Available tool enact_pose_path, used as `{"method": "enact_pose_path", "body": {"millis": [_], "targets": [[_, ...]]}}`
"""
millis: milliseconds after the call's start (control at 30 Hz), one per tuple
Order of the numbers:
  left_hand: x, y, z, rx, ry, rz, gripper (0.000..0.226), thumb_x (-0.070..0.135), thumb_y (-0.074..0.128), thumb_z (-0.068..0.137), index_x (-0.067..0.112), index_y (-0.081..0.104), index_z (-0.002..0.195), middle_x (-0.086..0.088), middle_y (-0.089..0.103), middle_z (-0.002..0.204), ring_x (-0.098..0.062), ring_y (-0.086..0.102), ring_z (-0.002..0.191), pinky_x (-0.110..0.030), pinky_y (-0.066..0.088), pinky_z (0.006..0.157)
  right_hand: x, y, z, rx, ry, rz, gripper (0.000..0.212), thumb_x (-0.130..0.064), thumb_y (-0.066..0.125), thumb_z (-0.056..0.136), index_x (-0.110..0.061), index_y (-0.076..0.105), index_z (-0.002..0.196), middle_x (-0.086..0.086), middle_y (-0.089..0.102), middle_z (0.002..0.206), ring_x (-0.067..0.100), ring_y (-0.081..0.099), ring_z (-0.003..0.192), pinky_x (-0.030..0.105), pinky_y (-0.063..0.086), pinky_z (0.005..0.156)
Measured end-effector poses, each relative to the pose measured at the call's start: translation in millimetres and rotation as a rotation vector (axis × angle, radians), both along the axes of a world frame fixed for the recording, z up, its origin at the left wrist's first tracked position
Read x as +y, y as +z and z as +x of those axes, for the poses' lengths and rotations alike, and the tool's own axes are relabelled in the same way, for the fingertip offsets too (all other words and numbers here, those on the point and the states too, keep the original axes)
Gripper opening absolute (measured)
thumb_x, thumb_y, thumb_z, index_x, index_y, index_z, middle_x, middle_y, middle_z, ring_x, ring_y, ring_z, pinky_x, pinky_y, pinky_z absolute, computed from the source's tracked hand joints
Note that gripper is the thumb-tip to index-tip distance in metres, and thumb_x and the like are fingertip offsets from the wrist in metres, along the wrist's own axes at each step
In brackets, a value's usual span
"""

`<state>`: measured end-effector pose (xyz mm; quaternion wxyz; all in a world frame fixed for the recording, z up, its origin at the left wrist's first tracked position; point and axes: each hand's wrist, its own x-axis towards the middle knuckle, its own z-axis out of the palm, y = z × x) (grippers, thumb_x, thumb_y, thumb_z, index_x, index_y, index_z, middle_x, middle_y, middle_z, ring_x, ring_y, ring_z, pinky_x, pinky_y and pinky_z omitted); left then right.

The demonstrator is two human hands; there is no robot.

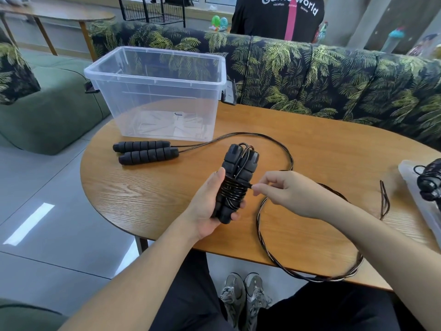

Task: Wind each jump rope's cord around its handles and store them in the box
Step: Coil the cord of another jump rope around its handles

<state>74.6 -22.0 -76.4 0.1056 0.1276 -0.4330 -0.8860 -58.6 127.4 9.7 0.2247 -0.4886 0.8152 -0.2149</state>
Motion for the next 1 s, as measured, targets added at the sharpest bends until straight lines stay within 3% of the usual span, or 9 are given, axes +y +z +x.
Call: {"method": "enact_pose_path", "body": {"millis": [133, 200, 333, 433, 467, 533, 667, 867, 1000], "targets": [[1, 2, -1, -0.011, -0.036, -0.004, 0.061, 0.054, 0.047, 0.098, 0.006, 0.056, 0.135, -0.011, 0.062, 0.093, -0.021, 0.058, 0.070, -0.027, 0.043, 0.046, 3, -8, -10, 0.048, -0.053, -0.090, 0.054, -0.073, 0.049, 0.081, -0.022, 0.063, 0.074, -0.009, 0.040, 0.049, 0.009, 0.032, 0.046, 0.028, 0.032, 0.051], [1, 4, 0, -0.016, -0.048, 0.006, 0.058, 0.052, 0.046, 0.098, 0.006, 0.057, 0.132, -0.010, 0.062, 0.091, -0.021, 0.058, 0.069, -0.027, 0.043, 0.045, 7, -10, -16, 0.007, -0.017, -0.095, 0.053, -0.072, 0.049, 0.081, -0.021, 0.064, 0.075, -0.009, 0.043, 0.054, 0.007, 0.034, 0.049, 0.028, 0.033, 0.054], [-1, 4, 2, 0.021, -0.081, 0.050, 0.056, 0.052, 0.045, 0.099, 0.007, 0.061, 0.128, -0.010, 0.062, 0.092, -0.021, 0.058, 0.069, -0.026, 0.043, 0.045, 18, -5, -22, -0.068, 0.158, -0.098, 0.027, -0.048, 0.049, 0.095, -0.030, 0.069, 0.096, -0.023, 0.059, 0.073, 0.000, 0.053, 0.066, 0.015, 0.039, 0.065], [-2, 4, 3, 0.065, -0.113, 0.108, 0.052, 0.052, 0.042, 0.100, 0.011, 0.069, 0.118, -0.010, 0.061, 0.094, -0.020, 0.058, 0.067, -0.024, 0.043, 0.043, 22, 1, -27, -0.169, 0.204, -0.095, 0.022, -0.019, 0.050, 0.103, -0.017, 0.069, 0.113, -0.032, 0.063, 0.076, -0.009, 0.057, 0.070, 0.008, 0.041, 0.067], [-3, 4, 4, 0.082, -0.132, 0.125, 0.051, 0.052, 0.041, 0.100, 0.012, 0.070, 0.117, -0.010, 0.062, 0.097, -0.020, 0.059, 0.067, -0.023, 0.043, 0.043, 22, 2, -30, -0.182, 0.201, -0.100, 0.021, -0.018, 0.051, 0.102, -0.014, 0.069, 0.112, -0.031, 0.063, 0.073, -0.008, 0.056, 0.066, 0.008, 0.041, 0.064], [-3, 5, 5, 0.109, -0.178, 0.140, 0.051, 0.052, 0.041, 0.101, 0.014, 0.070, 0.119, -0.011, 0.062, 0.104, -0.020, 0.060, 0.068, -0.023, 0.045, 0.044, 21, 2, -38, -0.159, 0.162, -0.121, 0.023, -0.035, 0.058, 0.096, -0.019, 0.074, 0.100, -0.019, 0.062, 0.069, -0.001, 0.051, 0.059, 0.013, 0.040, 0.061], [-4, 4, 6, 0.141, -0.274, 0.127, 0.052, 0.050, 0.037, 0.103, 0.014, 0.067, 0.125, -0.011, 0.062, 0.107, -0.021, 0.062, 0.072, -0.024, 0.048, 0.046, 17, -1, -57, -0.133, 0.005, -0.043, 0.042, -0.060, 0.066, 0.079, -0.018, 0.067, 0.072, -0.006, 0.046, 0.059, 0.006, 0.037, 0.052, 0.015, 0.033, 0.051], [-5, 2, 8, 0.117, -0.340, 0.082, 0.055, 0.049, 0.039, 0.102, 0.010, 0.056, 0.136, -0.016, 0.059, 0.111, -0.026, 0.066, 0.076, -0.027, 0.051, 0.048, 4, -2, -74, -0.379, 0.106, 0.080, 0.020, -0.048, 0.064, 0.088, -0.030, 0.072, 0.085, -0.009, 0.044, 0.063, 0.010, 0.035, 0.058, 0.024, 0.030, 0.055], [-3, 2, 7, 0.043, -0.384, -0.032, 0.049, 0.043, 0.044, 0.102, 0.006, 0.043, 0.134, -0.018, 0.066, 0.110, -0.034, 0.071, 0.082, -0.034, 0.059, 0.052, -17, -2, -73, -0.255, 0.137, 0.202, 0.013, -0.039, 0.068, 0.093, -0.031, 0.075, 0.086, -0.016, 0.053, 0.061, 0.007, 0.044, 0.055, 0.025, 0.035, 0.058]]}}
